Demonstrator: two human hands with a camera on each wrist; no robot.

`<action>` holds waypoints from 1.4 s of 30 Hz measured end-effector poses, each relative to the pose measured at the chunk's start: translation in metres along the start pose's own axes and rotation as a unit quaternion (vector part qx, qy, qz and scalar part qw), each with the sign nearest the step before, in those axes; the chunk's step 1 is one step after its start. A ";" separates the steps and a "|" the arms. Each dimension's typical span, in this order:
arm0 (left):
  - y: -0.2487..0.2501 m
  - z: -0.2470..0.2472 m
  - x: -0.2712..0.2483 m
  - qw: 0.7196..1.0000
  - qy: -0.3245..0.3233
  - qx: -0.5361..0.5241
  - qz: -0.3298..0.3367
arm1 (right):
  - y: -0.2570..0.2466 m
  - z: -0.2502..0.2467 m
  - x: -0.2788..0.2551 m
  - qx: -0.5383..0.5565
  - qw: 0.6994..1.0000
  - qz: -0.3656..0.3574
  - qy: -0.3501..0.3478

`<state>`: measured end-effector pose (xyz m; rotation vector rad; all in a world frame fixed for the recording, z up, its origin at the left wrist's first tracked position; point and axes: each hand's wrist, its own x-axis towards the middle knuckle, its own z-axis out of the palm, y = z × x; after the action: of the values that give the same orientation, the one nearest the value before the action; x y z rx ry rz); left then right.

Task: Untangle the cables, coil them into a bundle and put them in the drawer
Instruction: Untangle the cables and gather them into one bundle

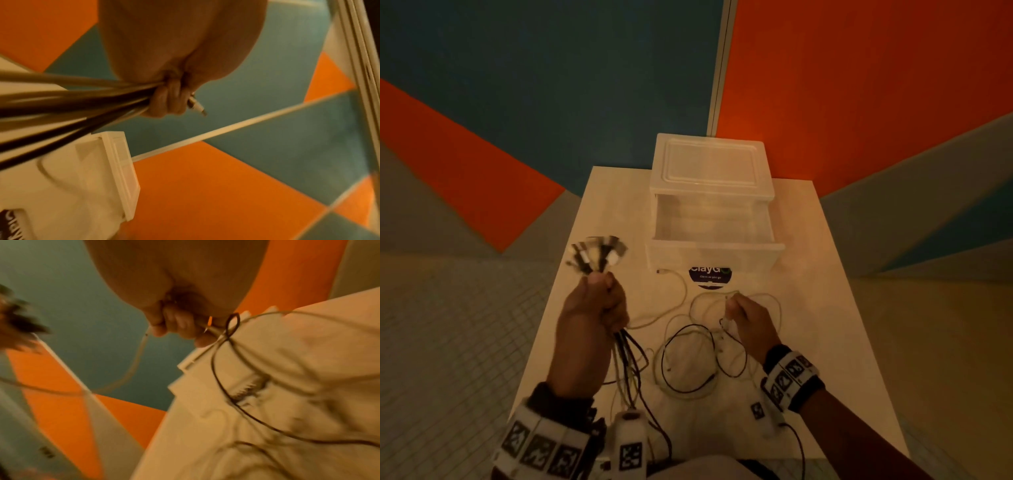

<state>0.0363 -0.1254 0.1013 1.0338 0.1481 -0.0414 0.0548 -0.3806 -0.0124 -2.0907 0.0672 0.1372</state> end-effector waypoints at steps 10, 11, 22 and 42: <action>-0.023 0.050 -0.011 0.982 0.043 0.183 0.027 | -0.108 0.034 -0.051 0.040 0.981 -0.175 -0.067; -0.019 0.048 -0.010 0.984 0.059 0.167 0.036 | -0.099 0.036 -0.054 0.039 0.980 -0.173 -0.089; 0.035 0.010 -0.012 0.989 0.041 0.048 0.134 | 0.039 0.025 -0.017 -0.252 0.956 -0.037 -0.145; 0.036 -0.001 -0.018 0.991 0.045 0.069 0.102 | -0.059 -0.045 -0.048 0.414 0.909 0.045 -0.024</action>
<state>0.0223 -0.1061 0.1341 1.1859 0.1230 0.1830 0.0167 -0.3903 0.0670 -1.2322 0.1621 0.1773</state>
